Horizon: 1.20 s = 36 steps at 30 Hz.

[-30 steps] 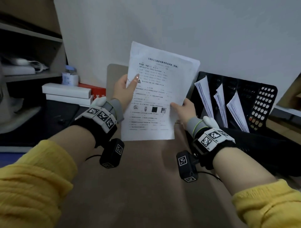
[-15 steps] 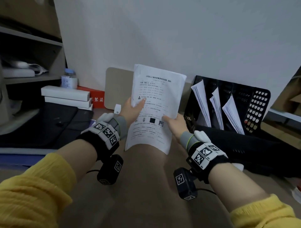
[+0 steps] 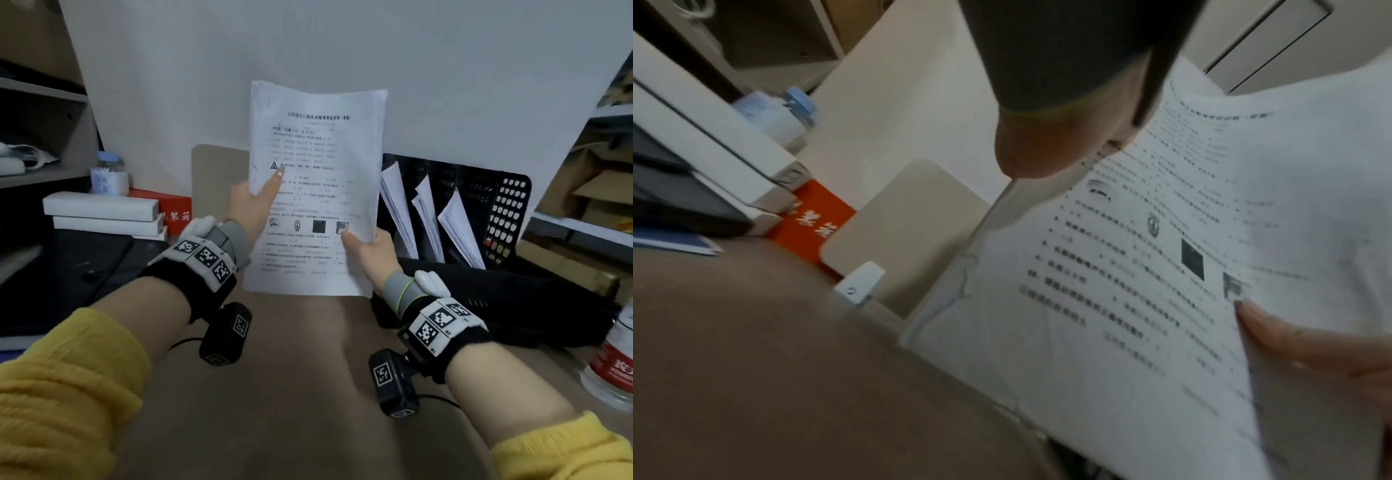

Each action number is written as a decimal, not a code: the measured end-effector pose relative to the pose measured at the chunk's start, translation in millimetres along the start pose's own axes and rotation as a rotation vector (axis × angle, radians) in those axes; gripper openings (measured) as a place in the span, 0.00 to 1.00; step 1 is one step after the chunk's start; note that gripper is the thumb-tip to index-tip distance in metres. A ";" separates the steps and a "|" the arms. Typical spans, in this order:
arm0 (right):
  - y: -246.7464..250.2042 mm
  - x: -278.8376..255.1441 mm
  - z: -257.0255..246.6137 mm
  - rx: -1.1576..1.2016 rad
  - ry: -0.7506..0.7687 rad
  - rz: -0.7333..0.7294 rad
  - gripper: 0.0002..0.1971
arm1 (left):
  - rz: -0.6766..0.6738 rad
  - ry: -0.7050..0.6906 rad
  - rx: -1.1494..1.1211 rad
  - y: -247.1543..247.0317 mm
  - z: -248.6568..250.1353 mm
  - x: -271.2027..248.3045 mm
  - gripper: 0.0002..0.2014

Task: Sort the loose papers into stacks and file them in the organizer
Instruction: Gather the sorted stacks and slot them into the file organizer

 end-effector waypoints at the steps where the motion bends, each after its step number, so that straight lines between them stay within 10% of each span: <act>1: 6.9 0.2 -5.4 -0.003 0.023 0.036 0.12 | 0.008 -0.031 -0.037 -7.6 8.3 2.2 0.21; 11: 123.0 -17.7 -57.5 -0.028 0.160 0.473 0.01 | -0.180 -0.092 -0.034 -112.3 65.5 -2.2 0.20; 25: 288.0 -47.6 -56.7 -0.223 0.145 1.013 0.12 | -0.541 -0.030 -0.100 -308.8 31.6 -64.3 0.26; 36: 319.8 8.1 -32.9 -0.559 0.054 0.930 0.18 | -0.725 0.235 -0.296 -395.0 -1.3 -73.3 0.22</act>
Point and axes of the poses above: each hand's wrist, its own x-axis towards the middle knuckle, its own y-axis out of the back of the hand, z = x × y, the point moved 5 cm from there along x, towards the middle knuckle, and after that the axes turned 6 degrees about -y, right-handed, at the moved point
